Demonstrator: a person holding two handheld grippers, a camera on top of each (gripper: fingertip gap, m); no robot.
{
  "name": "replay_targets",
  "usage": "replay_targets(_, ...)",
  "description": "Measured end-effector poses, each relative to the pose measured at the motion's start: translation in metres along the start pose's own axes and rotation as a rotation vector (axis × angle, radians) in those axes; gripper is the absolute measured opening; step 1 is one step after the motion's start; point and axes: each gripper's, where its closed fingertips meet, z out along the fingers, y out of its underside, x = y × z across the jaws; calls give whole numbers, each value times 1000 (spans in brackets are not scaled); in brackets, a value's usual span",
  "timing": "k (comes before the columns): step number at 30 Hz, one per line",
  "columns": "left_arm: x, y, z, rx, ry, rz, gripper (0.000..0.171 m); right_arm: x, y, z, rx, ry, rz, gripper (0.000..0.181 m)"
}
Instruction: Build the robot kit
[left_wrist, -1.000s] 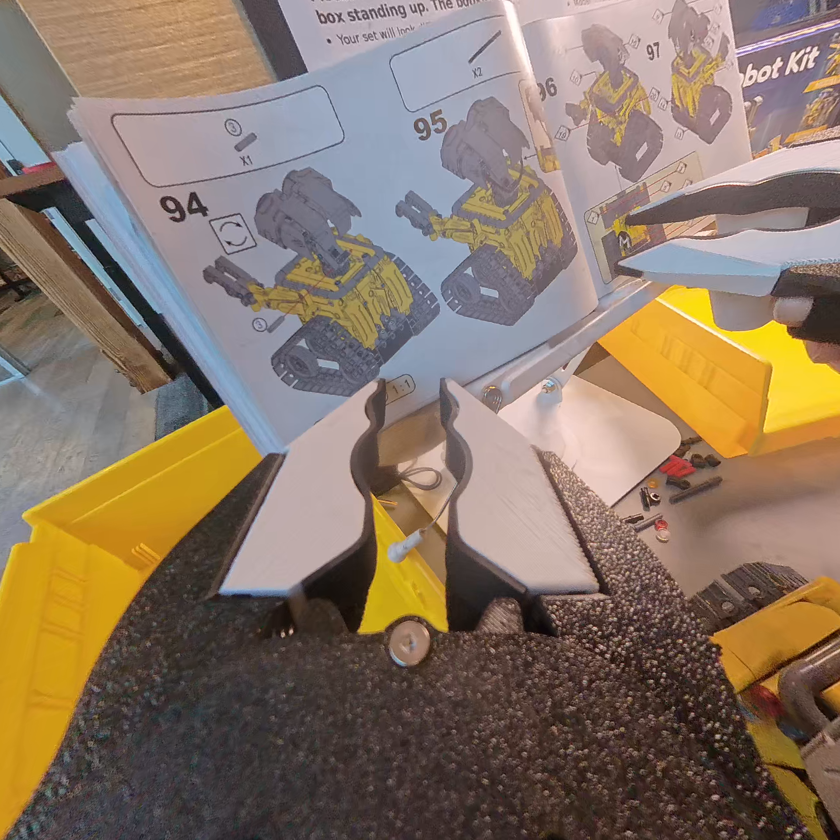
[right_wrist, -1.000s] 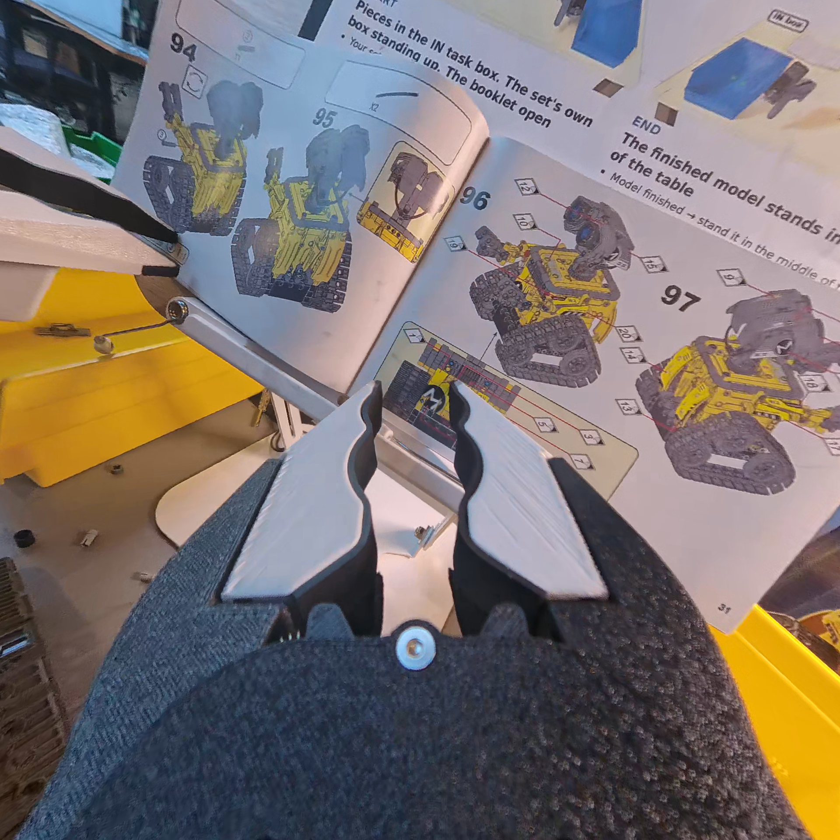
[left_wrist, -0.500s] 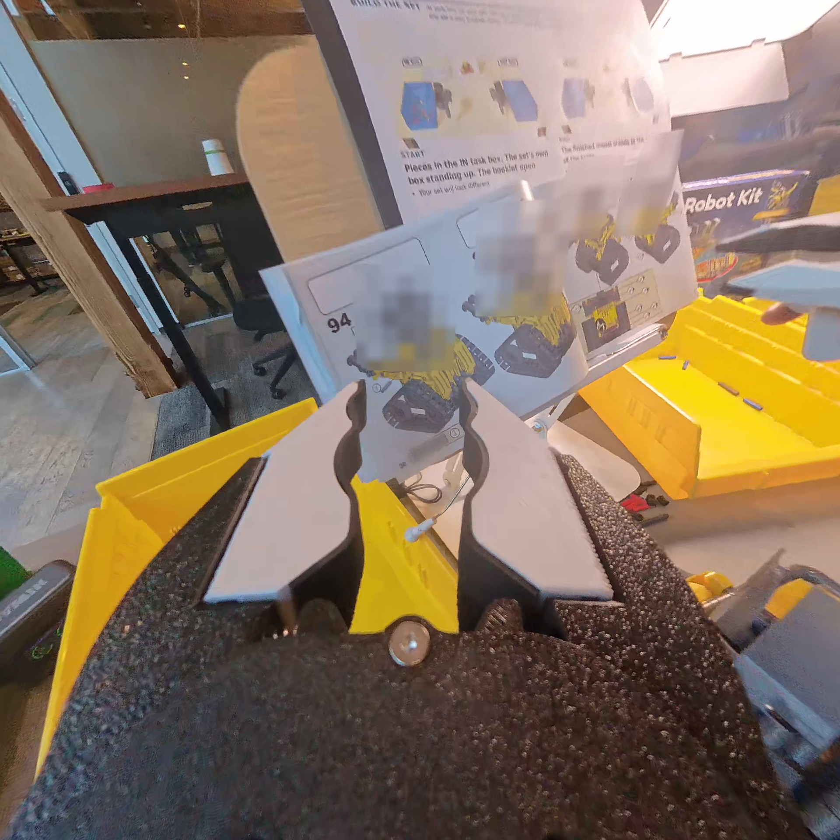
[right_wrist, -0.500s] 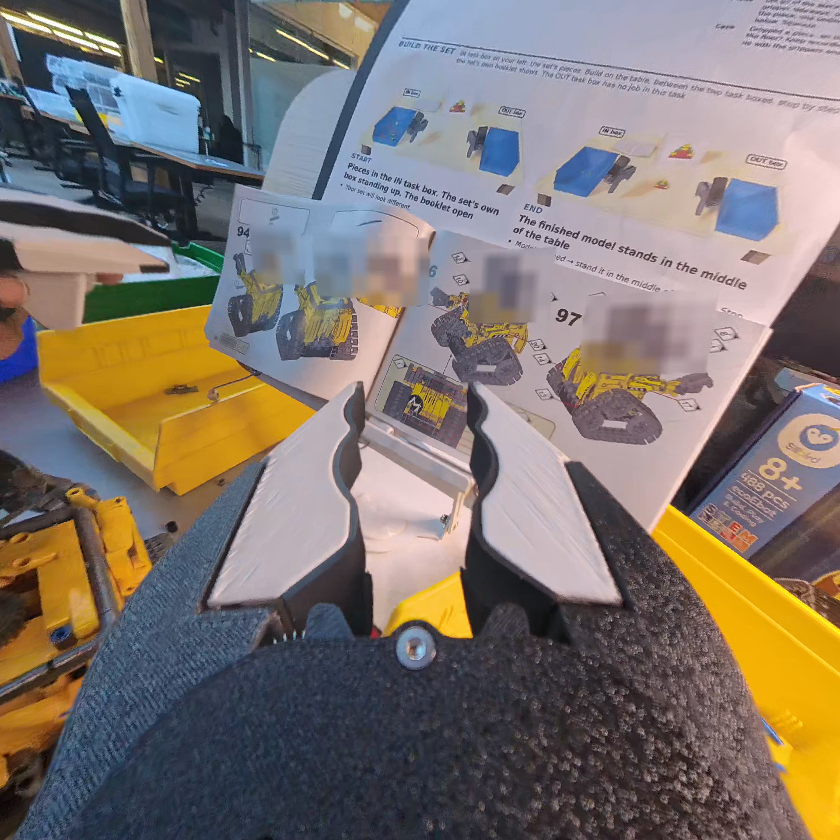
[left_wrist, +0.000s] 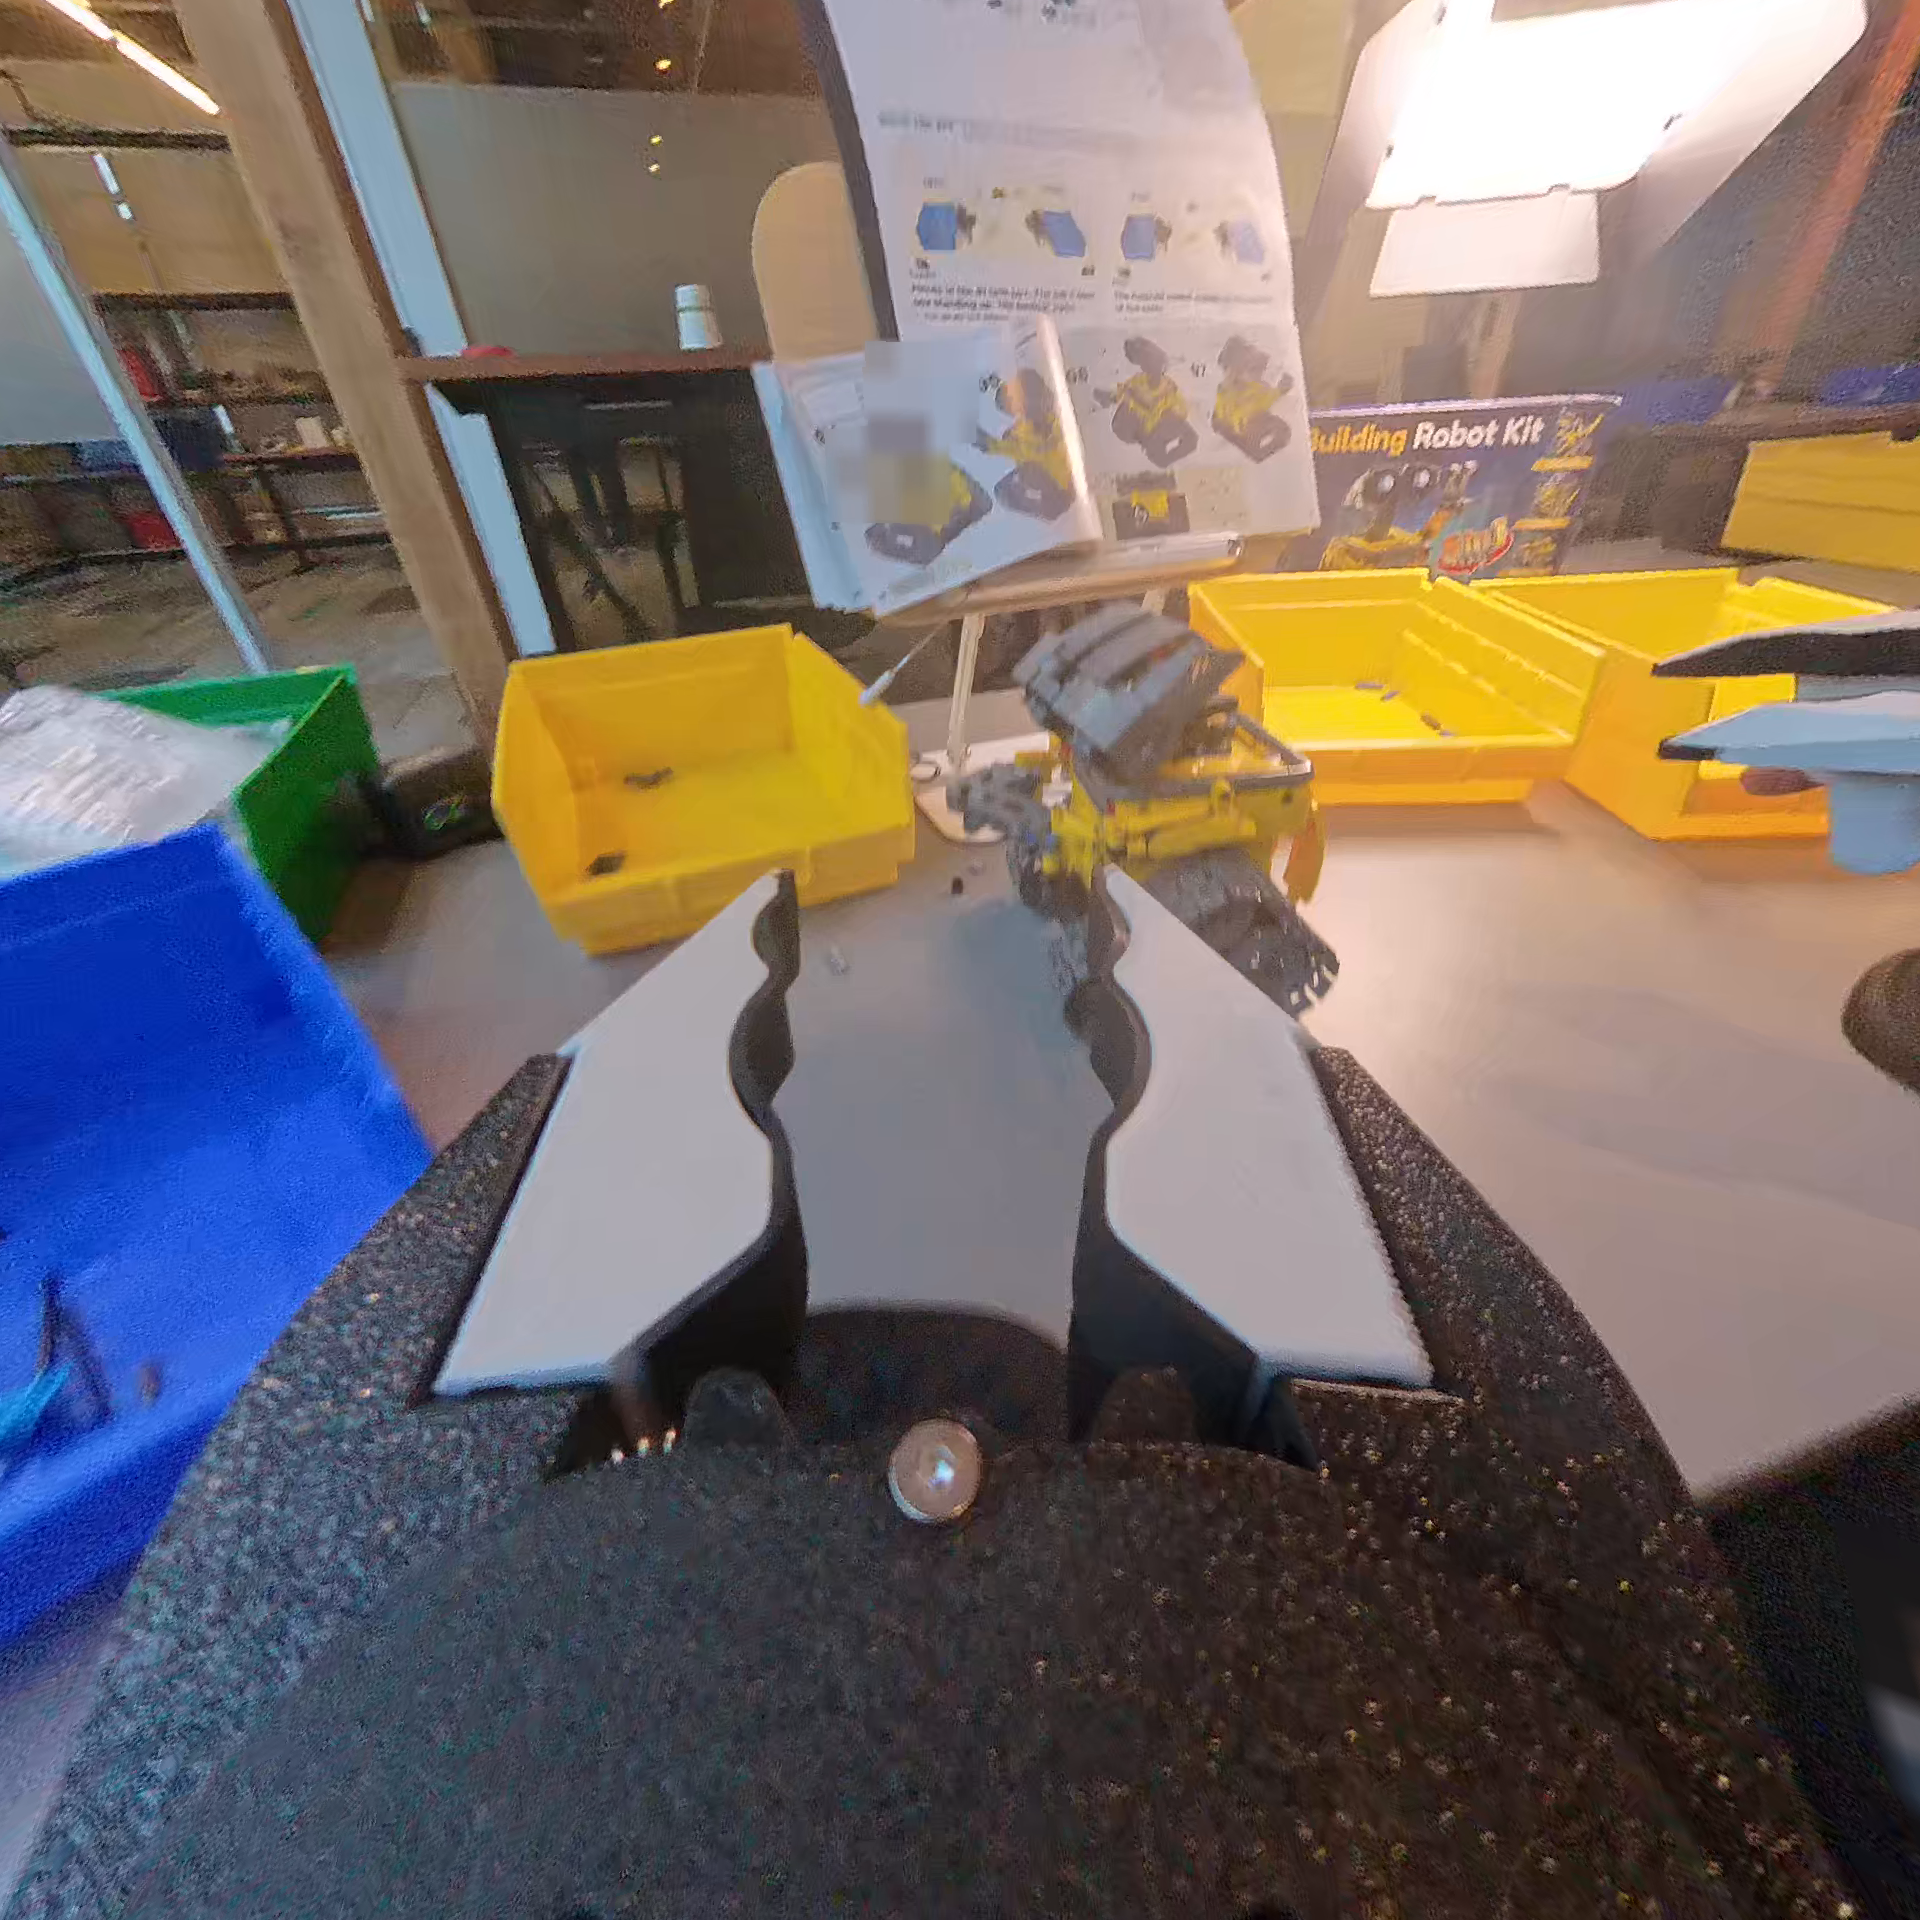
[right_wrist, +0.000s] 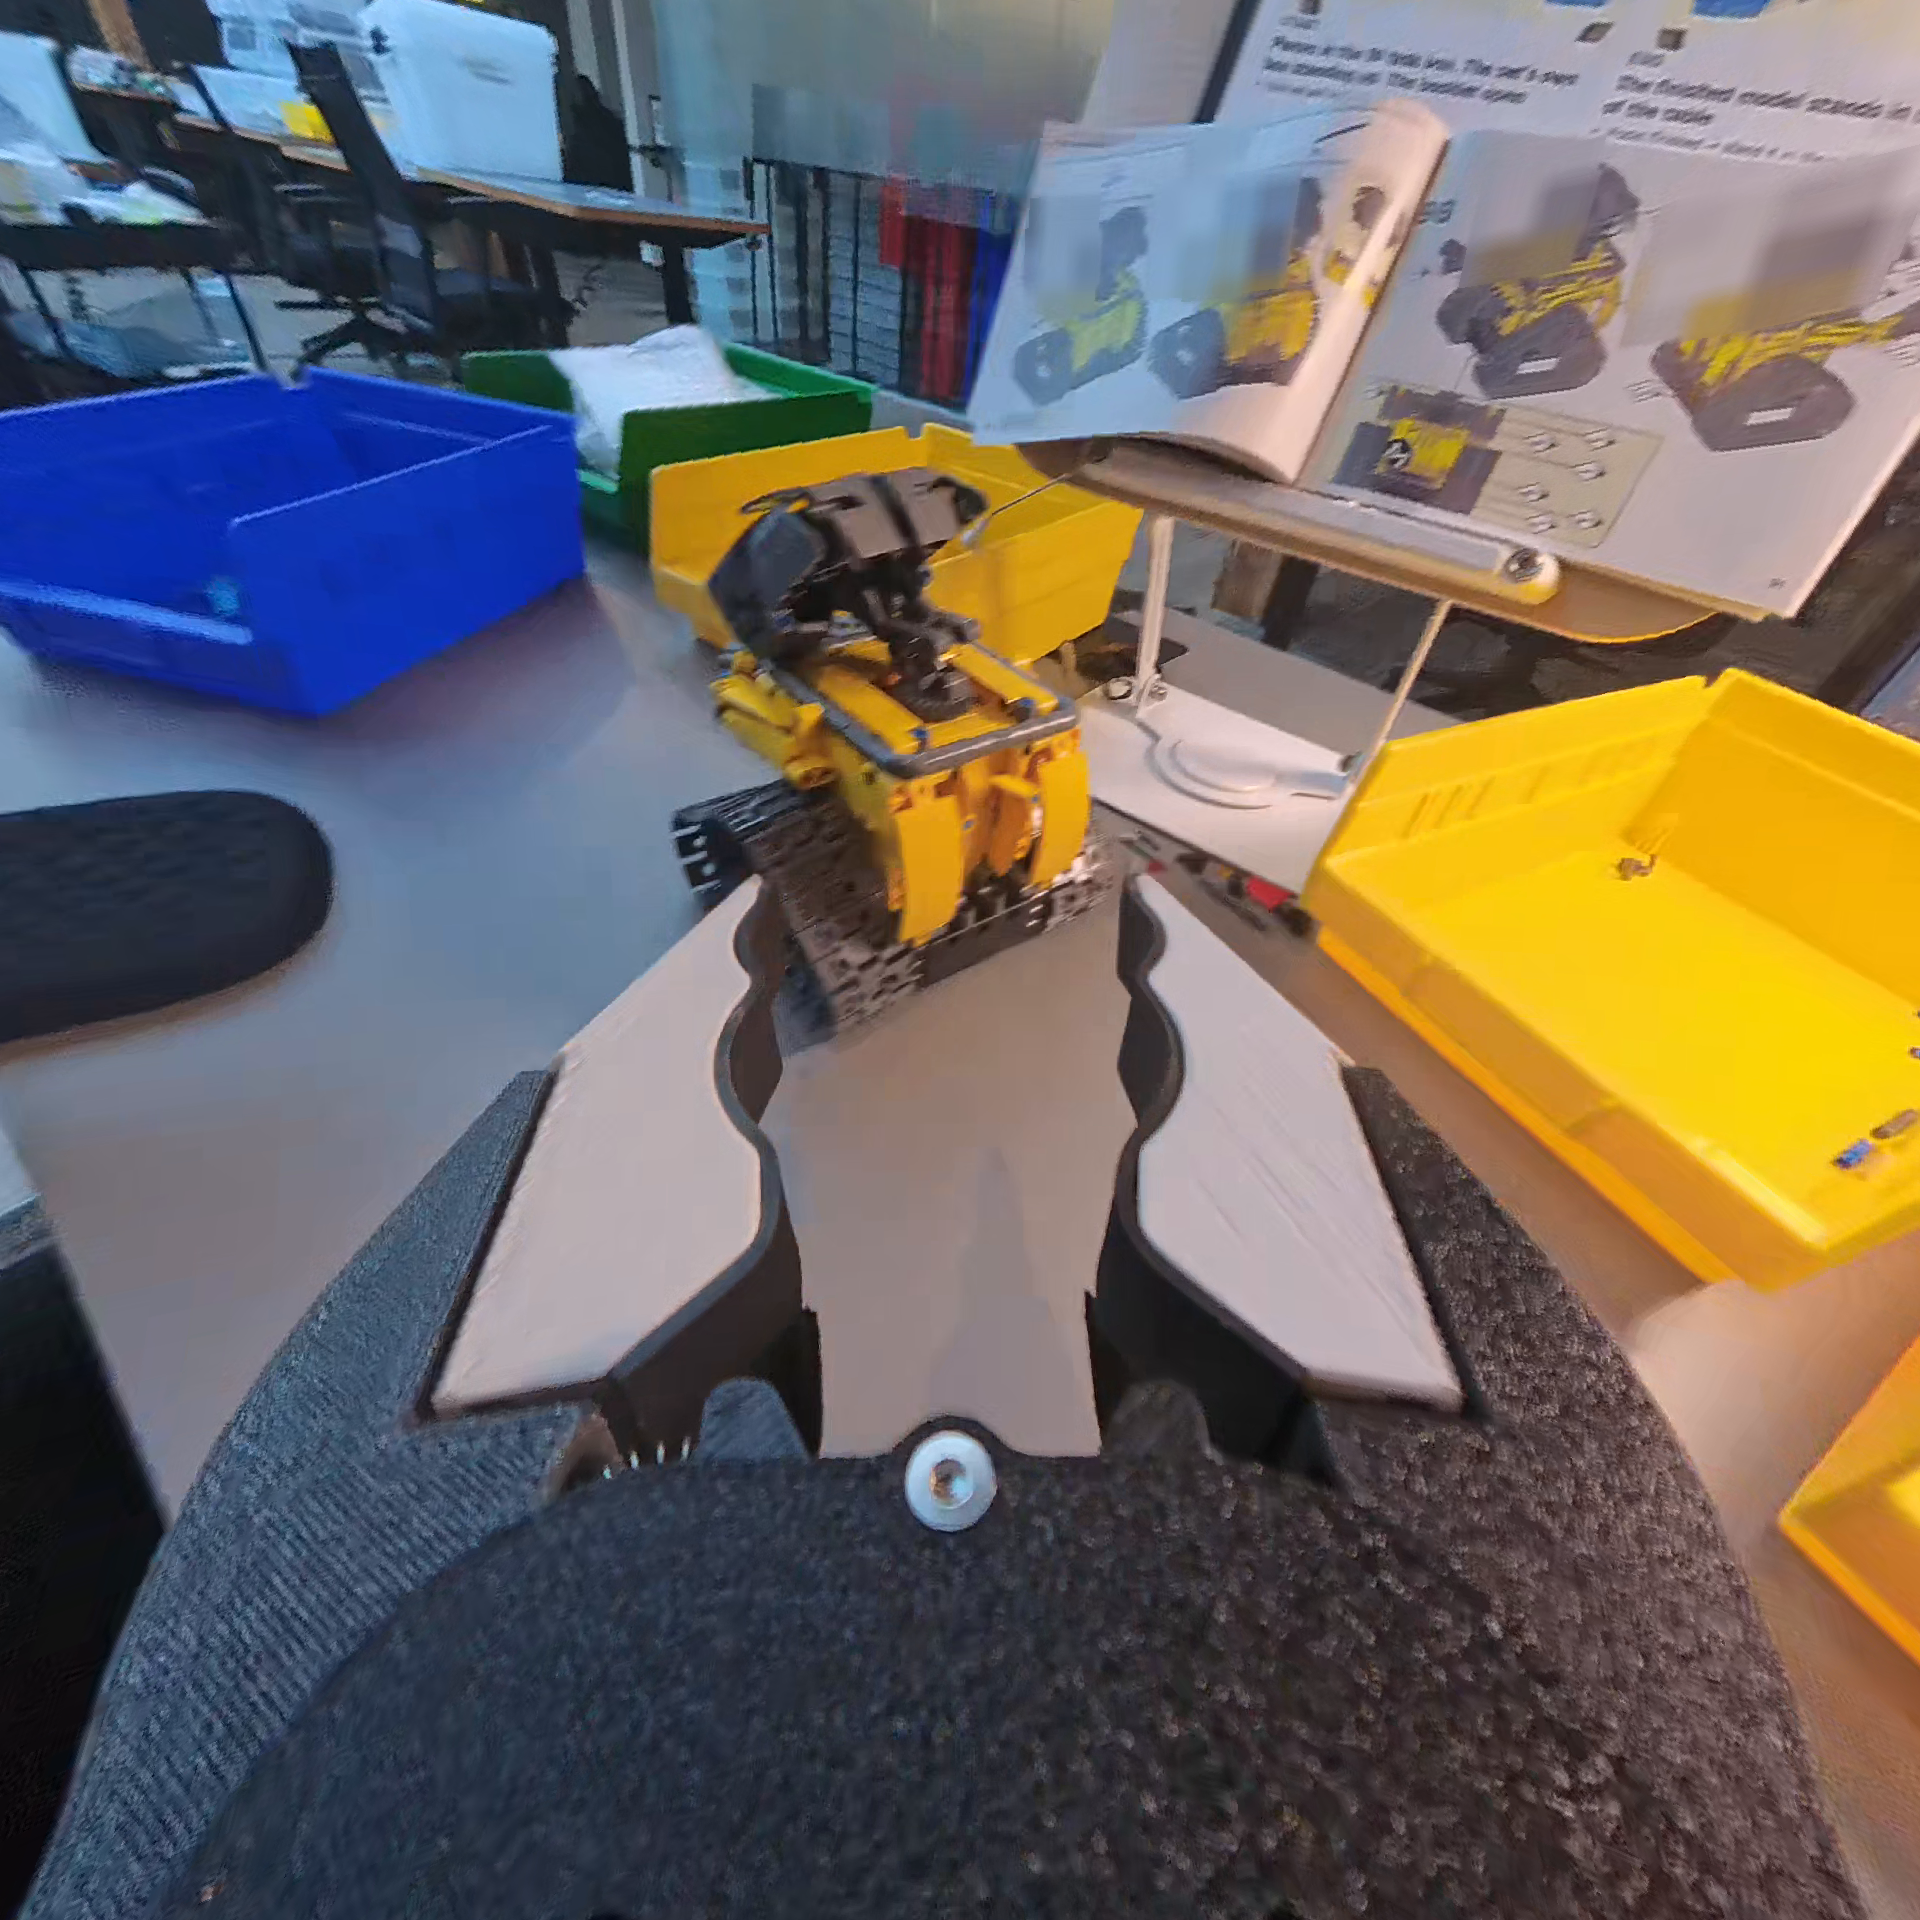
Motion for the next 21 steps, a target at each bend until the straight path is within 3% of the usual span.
replay_targets(6,2,64,-157,-91,-193,-56,60,-90,25,-59,-33,-135,-39,65)
replay_targets(10,-21,87,-236,-97,-334,-126,62,-150,33,-71,-23,-261,-43,63)
replay_targets(16,-72,95,-320,-65,-552,-113,63,-279,1,-32,56,-584,-69,62)
replay_targets(21,-152,118,-376,-54,-756,-71,64,-424,-41,21,135,-920,-57,62)
